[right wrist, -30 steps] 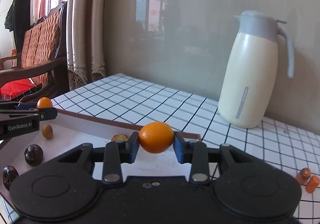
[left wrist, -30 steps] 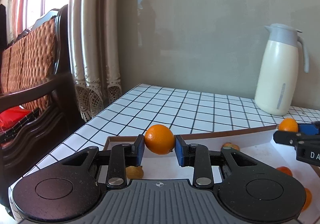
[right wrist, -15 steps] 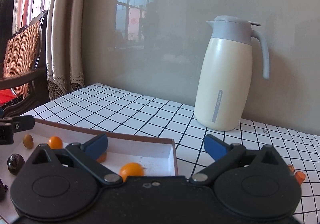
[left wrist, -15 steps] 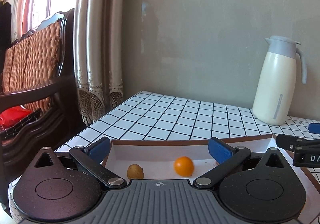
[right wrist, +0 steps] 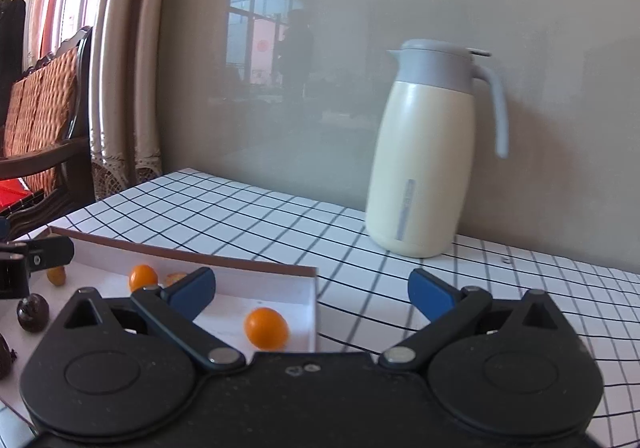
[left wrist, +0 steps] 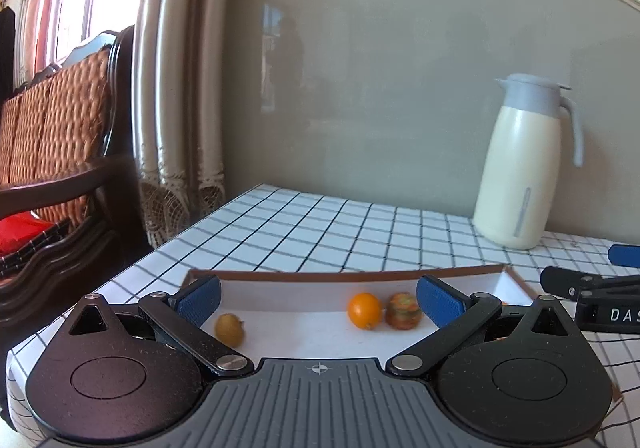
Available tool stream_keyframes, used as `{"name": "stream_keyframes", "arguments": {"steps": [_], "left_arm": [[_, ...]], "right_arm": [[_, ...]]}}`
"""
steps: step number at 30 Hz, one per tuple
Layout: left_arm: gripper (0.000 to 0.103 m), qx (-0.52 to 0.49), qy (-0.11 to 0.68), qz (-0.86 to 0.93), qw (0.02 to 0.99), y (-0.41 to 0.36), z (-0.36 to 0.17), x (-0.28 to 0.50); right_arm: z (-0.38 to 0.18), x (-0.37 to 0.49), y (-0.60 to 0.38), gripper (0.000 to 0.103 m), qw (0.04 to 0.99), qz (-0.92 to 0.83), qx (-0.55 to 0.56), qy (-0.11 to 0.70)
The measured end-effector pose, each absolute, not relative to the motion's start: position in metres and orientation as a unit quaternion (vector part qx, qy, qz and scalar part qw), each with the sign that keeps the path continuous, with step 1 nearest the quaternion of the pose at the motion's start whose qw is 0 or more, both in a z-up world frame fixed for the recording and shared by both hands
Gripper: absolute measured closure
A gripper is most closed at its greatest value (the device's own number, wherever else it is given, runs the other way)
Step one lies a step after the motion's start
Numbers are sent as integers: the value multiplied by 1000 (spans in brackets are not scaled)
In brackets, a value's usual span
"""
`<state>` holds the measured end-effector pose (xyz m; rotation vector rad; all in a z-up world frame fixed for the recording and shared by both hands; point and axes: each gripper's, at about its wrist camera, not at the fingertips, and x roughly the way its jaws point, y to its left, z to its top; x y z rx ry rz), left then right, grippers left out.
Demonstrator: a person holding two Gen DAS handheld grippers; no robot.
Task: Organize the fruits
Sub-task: 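Move both tools back toward the carrot chunks on the table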
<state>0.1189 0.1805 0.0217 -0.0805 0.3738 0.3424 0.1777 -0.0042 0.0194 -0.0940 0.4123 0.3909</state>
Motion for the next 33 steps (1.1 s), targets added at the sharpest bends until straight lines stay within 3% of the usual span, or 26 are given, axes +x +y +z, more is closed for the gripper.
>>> {"name": "stream_keyframes", "arguments": {"steps": [20, 33], "left_arm": [[0, -18, 180, 75, 981, 60, 28, 168], [0, -2, 200, 24, 979, 2, 17, 201]], "right_arm": [[-22, 217, -143, 6, 966, 24, -39, 253], [-51, 259, -180, 6, 949, -50, -42, 310]]}}
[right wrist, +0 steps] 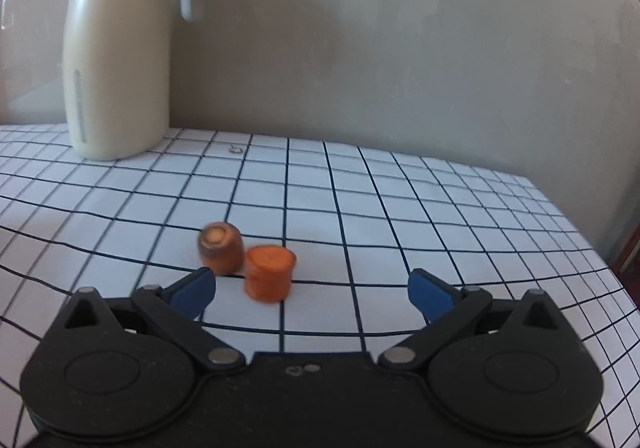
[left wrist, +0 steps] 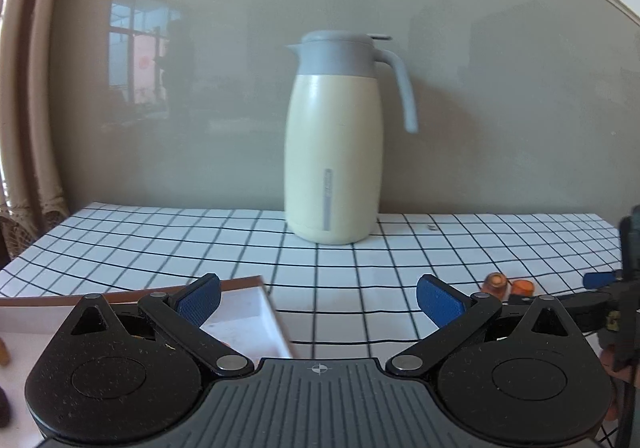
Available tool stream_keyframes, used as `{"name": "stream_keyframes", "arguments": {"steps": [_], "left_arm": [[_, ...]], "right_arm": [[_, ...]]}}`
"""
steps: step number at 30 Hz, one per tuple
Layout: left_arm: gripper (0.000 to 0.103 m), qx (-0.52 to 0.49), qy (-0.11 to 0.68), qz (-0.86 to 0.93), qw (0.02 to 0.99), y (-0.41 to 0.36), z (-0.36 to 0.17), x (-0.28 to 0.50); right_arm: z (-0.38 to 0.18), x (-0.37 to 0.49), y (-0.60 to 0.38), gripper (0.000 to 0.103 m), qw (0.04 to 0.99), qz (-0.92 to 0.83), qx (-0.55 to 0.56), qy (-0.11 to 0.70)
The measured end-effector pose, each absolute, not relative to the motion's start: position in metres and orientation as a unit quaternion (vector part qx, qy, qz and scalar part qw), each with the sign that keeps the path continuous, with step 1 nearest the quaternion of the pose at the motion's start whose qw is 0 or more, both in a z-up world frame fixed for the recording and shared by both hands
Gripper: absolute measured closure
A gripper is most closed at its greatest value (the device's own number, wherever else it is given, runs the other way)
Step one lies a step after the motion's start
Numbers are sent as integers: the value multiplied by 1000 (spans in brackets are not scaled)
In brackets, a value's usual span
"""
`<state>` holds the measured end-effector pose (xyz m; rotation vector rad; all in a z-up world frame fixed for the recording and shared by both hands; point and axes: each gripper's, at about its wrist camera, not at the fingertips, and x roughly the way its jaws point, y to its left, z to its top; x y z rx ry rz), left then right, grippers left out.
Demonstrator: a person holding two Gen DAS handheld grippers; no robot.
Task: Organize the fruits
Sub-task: 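Move both tools back toward the carrot chunks on the table, then grasp a carrot chunk with the left tool while the right tool grasps another carrot chunk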
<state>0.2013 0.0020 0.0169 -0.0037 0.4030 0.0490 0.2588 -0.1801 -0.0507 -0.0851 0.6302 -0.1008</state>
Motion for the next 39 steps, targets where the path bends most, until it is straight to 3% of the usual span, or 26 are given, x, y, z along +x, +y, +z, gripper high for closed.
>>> {"name": "stream_keyframes", "arguments": {"steps": [22, 29, 31, 33, 35, 39], "left_arm": [[0, 20, 212, -25, 977, -58, 8, 217], [0, 40, 231, -39, 971, -96, -5, 241], [0, 48, 239, -45, 969, -107, -10, 249], [1, 55, 244, -48, 967, -118, -15, 256], [13, 55, 252, -55, 965, -128, -20, 264], [14, 46, 266, -63, 961, -142, -27, 280]], "right_arm": [[-58, 264, -248, 10, 939, -94, -18, 331], [-58, 256, -269, 23, 938, -81, -17, 336], [-57, 254, -271, 33, 940, -72, -18, 334], [-56, 251, -276, 33, 940, -71, -19, 334], [-54, 244, -284, 35, 943, -45, 10, 329], [-52, 239, -285, 36, 945, -18, 14, 325]]}}
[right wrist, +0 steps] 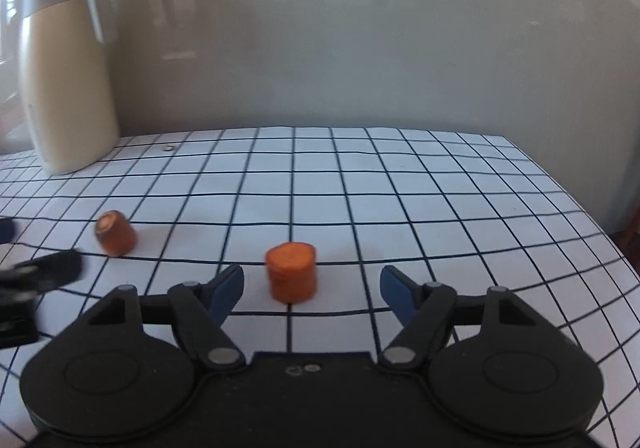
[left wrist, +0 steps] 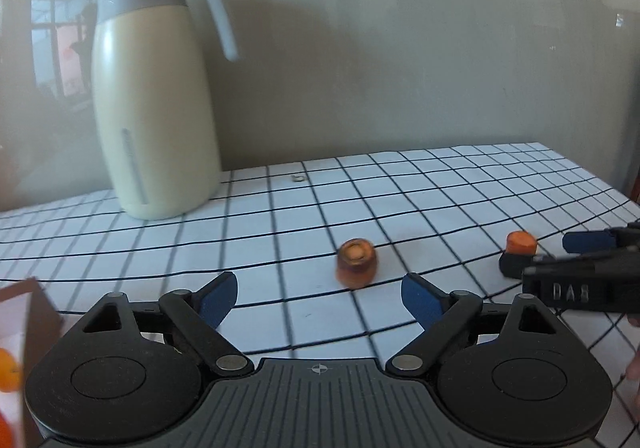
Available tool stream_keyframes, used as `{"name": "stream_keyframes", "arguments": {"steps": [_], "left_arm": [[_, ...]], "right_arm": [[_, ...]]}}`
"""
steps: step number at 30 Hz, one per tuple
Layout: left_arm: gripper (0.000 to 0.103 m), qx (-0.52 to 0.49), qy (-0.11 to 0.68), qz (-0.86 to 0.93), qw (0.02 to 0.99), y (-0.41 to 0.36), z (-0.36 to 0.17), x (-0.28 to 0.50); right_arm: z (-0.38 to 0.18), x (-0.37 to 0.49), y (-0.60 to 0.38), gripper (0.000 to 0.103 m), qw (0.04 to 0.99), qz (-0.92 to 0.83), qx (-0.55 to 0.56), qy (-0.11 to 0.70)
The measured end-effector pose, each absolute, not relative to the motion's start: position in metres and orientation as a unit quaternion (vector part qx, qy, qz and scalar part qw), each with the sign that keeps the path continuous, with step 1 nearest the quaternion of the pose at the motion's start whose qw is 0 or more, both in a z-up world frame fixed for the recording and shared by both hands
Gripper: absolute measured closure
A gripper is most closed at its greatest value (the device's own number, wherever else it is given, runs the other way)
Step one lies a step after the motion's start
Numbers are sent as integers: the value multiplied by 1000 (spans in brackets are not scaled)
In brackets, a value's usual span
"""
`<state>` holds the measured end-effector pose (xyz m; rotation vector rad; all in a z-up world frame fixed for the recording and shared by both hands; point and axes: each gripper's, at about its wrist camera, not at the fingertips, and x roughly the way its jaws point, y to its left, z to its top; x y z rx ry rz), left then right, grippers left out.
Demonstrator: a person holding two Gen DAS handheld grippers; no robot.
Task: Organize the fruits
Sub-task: 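Grasp a carrot chunk with the left tool while the right tool grasps another carrot chunk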
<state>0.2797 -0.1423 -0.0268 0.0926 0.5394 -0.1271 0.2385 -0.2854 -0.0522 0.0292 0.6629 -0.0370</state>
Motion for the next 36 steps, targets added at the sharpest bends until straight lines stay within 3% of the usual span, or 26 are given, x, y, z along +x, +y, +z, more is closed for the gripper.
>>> {"name": "stream_keyframes", "arguments": {"steps": [2, 6, 13, 16, 21, 24, 27, 28, 36], "left_arm": [[14, 47, 271, -65, 959, -150, -30, 286], [14, 45, 279, -68, 957, -161, -38, 294], [15, 31, 286, -68, 955, -163, -40, 311], [28, 28, 297, -73, 952, -163, -42, 319], [34, 33, 299, -73, 951, -168, -43, 320], [40, 37, 303, -72, 950, -171, -44, 323], [61, 34, 305, -72, 949, -171, -46, 327], [74, 35, 304, -76, 949, -171, -45, 326], [74, 43, 276, -86, 956, -169, -40, 310]], "right_arm": [[-52, 239, -286, 38, 945, -13, 16, 326], [-51, 242, -287, 53, 945, -11, 24, 326], [-53, 246, -288, 64, 945, -3, 27, 326], [-54, 247, -284, 68, 944, 0, 25, 328], [-56, 249, -282, 71, 945, 3, 28, 326], [-59, 253, -282, 81, 944, 4, 35, 329], [-58, 255, -282, 83, 943, 10, 43, 329], [-58, 255, -282, 83, 943, 11, 48, 329], [-53, 253, -282, 83, 948, 7, 38, 315]]}}
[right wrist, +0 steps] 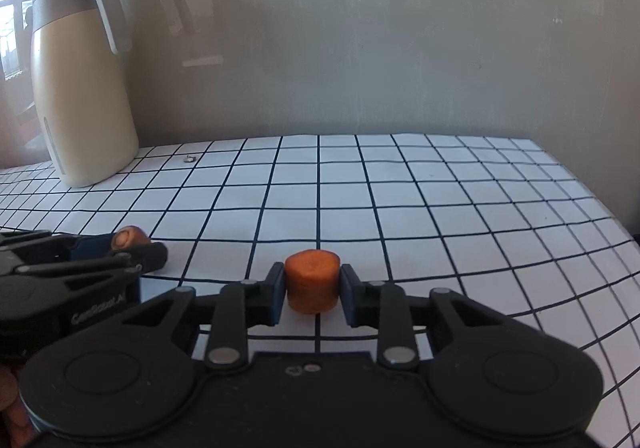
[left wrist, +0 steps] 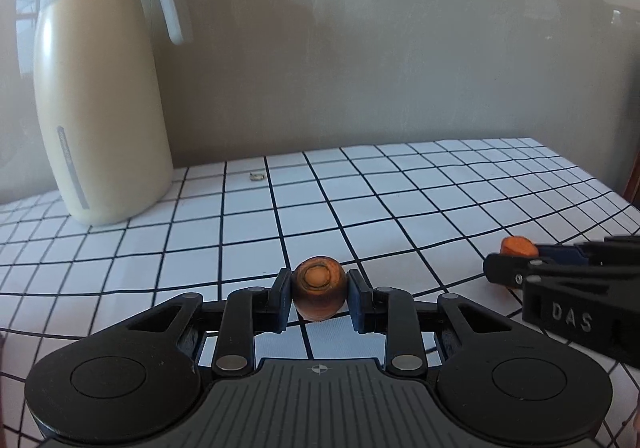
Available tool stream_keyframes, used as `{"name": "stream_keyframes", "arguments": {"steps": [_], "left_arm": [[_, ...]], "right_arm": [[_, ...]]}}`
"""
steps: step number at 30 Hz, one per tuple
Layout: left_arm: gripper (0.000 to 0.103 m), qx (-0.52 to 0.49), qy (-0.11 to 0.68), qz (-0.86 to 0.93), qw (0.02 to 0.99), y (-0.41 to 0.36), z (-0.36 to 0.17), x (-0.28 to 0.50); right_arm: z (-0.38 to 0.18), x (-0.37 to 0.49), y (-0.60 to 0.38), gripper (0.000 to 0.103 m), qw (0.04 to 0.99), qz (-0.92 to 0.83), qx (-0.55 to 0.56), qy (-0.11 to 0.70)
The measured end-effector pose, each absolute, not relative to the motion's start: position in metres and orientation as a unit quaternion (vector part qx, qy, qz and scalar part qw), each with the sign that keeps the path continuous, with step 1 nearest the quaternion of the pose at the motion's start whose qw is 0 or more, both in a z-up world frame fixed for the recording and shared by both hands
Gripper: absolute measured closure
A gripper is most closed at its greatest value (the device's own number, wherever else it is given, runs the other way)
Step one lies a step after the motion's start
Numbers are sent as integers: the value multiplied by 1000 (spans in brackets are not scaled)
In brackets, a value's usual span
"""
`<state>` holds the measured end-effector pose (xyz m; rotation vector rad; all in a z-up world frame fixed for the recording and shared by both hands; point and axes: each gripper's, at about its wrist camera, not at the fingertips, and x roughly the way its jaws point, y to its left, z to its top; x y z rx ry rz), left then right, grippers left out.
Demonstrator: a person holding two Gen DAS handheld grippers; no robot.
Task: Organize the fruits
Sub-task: 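Grasp a carrot chunk with the left tool while the right tool grasps another carrot chunk, then carry both carrot chunks over the white box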
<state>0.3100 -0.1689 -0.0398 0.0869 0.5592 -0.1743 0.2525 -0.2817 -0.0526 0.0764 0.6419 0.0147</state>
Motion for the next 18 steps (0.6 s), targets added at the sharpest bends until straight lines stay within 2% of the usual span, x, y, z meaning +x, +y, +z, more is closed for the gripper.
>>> {"name": "stream_keyframes", "arguments": {"steps": [18], "left_arm": [[74, 54, 241, -86, 965, -123, 4, 218]], "right_arm": [[-17, 209, -260, 83, 957, 25, 33, 288]]}}
